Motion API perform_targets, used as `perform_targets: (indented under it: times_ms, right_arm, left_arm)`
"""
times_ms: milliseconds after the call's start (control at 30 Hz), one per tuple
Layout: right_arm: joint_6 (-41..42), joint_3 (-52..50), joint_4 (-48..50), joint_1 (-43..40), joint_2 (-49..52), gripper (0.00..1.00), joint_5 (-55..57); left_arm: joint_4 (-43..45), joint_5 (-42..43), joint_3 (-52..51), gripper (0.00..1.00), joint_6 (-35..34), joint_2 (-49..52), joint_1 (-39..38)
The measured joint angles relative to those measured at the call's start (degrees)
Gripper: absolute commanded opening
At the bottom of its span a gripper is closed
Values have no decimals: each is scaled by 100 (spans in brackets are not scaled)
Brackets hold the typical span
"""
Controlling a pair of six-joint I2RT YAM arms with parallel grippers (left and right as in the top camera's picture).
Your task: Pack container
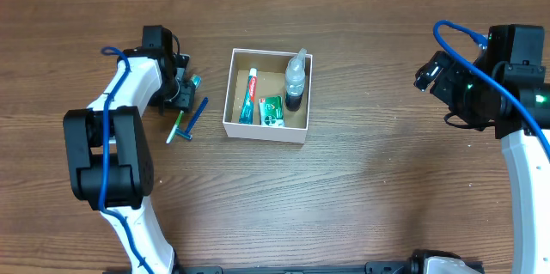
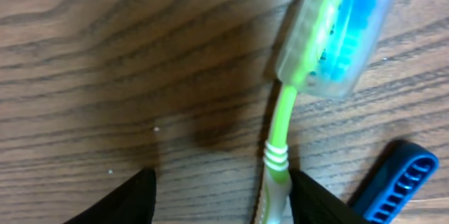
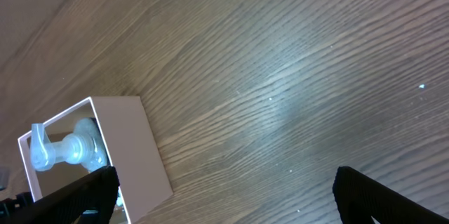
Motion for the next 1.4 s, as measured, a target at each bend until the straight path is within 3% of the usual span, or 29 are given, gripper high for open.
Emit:
perform_targets:
  times_ms: [100, 233, 467, 667, 700, 933, 1100, 1400]
  right_arm:
    - [0, 0, 2, 0, 0, 100, 2]
    - [0, 0, 0, 0, 0, 100, 2]
    - [2, 0, 0, 0, 0, 100, 2]
    - [0, 0, 2, 0, 0, 100, -2]
    - [4, 0, 0, 0, 0, 100, 0]
    - [0, 0, 0, 0, 0, 100, 0]
    - [2, 0, 0, 0, 0, 100, 0]
    - [2, 0, -2, 0, 0, 100, -2]
  left_arm:
    - [-50, -13, 33, 31, -42, 24, -55]
    - [-131, -15, 55, 18, -44, 33, -155]
    - [-1298, -28, 828, 8, -46, 256, -160]
    - [-2406, -20, 2341, 4, -85, 254, -271]
    - [-2627, 4, 2647, 5, -109, 251, -328]
    - [-3182, 83, 3665, 43, -286, 184, -721]
    - [-2889, 83, 3211, 51, -350, 131, -658]
    - [-1692, 83, 846, 54, -341, 125, -199]
